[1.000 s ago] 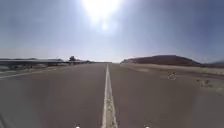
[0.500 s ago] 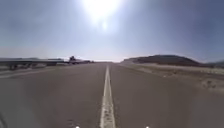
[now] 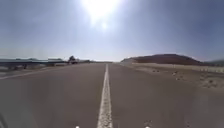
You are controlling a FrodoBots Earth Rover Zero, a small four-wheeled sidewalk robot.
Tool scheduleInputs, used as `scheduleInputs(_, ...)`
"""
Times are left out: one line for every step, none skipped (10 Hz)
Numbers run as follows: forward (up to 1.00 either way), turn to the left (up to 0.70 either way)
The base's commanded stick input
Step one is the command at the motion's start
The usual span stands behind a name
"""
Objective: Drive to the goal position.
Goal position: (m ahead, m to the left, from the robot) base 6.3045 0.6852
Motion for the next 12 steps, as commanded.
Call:
scheduleInputs(0.70,0.00)
scheduleInputs(0.70,0.00)
scheduleInputs(0.70,0.00)
scheduleInputs(0.70,0.00)
scheduleInputs(0.70,0.00)
scheduleInputs(0.70,0.06)
scheduleInputs(0.70,0.30)
scheduleInputs(0.70,0.27)
scheduleInputs(0.70,0.16)
scheduleInputs(0.70,0.05)
scheduleInputs(0.70,0.00)
scheduleInputs(0.70,0.00)
